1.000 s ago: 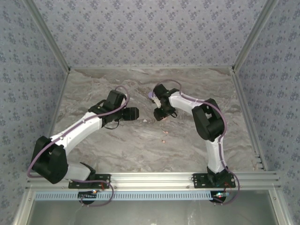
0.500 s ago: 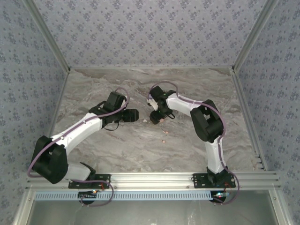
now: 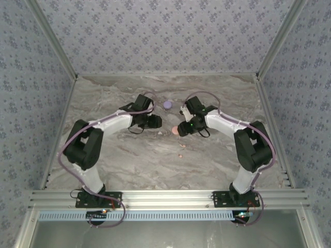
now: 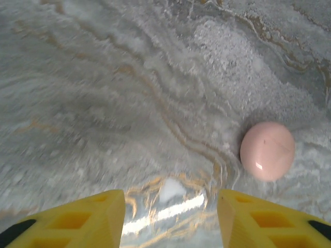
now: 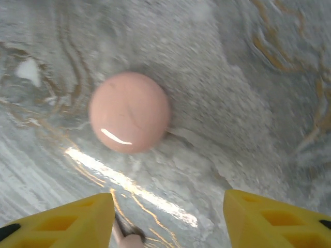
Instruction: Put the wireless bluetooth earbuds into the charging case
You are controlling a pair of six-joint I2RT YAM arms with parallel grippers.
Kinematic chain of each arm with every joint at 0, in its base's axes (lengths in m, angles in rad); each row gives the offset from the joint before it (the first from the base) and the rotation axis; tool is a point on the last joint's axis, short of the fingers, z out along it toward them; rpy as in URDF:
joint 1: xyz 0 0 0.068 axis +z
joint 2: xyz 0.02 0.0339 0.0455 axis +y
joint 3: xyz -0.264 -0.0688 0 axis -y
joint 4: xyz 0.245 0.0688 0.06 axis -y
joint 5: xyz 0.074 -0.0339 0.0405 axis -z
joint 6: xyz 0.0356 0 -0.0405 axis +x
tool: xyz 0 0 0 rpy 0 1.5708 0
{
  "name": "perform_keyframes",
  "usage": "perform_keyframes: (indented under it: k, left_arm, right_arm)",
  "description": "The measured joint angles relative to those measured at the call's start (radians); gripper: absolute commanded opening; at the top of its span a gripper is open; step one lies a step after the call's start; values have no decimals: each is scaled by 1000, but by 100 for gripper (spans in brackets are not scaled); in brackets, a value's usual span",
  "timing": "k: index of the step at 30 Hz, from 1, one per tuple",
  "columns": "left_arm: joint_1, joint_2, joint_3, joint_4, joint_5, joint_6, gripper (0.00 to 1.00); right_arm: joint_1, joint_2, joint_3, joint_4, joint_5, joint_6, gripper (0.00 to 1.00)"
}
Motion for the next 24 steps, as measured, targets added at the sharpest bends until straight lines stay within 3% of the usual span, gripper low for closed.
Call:
perform_keyframes:
  k: [5, 8, 24]
  left_arm:
    - [0, 109, 82, 14, 34, -5, 39]
    - [0, 152, 115, 14, 54, -8, 35]
    - [-34, 250, 192, -4, 116, 3, 31]
  right_arm:
    - [-18, 2, -42, 27, -13, 94, 34]
    - [-18, 13, -42, 53, -21, 138, 29]
    - [-18, 150, 63, 55, -32, 209, 26]
